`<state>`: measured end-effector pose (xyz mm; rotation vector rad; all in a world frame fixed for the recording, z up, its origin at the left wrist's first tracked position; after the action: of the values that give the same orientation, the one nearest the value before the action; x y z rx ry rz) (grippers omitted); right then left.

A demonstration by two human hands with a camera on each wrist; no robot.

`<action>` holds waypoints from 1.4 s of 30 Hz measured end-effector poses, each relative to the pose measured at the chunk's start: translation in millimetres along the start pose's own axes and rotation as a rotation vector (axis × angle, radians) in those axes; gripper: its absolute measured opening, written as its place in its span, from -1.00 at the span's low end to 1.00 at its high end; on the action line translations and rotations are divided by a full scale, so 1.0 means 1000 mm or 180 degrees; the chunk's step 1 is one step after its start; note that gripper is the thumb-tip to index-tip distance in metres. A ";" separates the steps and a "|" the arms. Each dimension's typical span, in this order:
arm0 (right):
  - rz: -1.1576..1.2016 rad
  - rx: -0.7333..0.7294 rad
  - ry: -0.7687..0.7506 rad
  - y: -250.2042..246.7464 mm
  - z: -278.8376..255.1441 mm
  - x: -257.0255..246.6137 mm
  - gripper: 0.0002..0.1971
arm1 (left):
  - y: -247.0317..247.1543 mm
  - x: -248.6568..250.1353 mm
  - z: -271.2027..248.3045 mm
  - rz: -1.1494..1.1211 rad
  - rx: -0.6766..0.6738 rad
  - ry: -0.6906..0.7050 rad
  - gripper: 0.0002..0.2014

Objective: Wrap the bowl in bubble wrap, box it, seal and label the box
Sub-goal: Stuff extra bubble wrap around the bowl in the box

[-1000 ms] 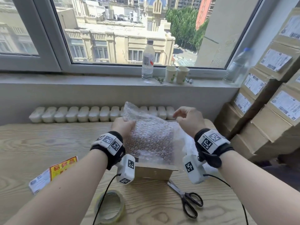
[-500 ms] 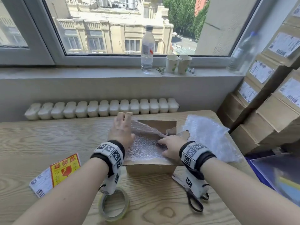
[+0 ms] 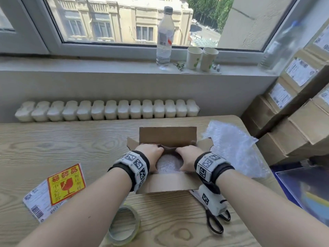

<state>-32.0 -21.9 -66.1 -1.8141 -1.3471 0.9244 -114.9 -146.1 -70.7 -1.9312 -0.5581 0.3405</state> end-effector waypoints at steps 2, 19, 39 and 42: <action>-0.0099 -0.0033 0.0017 0.009 0.005 0.001 -0.44 | 0.012 0.002 0.005 0.0035 -0.0043 -0.0052 -0.36; -0.1259 -0.0484 -0.0247 0.010 0.017 0.004 -0.75 | 0.031 0.003 0.013 0.0164 0.0029 -0.0100 -0.52; 0.0003 0.0189 -0.0545 0.024 0.020 0.007 -0.50 | 0.032 0.004 0.012 0.0093 0.0303 -0.0025 -0.35; 0.0158 0.0027 -0.0592 0.029 0.019 0.007 -0.38 | 0.035 0.008 0.014 0.0174 0.0244 -0.0040 -0.39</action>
<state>-32.9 -19.8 -101.1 -1.7980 -1.4129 1.1475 -107.2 -143.3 -108.0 -1.8742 -0.4942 0.4037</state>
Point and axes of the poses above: each hand's wrist, its own z-axis towards the middle knuckle, its own y-axis out of the palm, x = y × z, the point moved 2 cm from there along z, towards the middle knuckle, and after that the axes turned 5 degrees about -y, right-handed, at the moved point
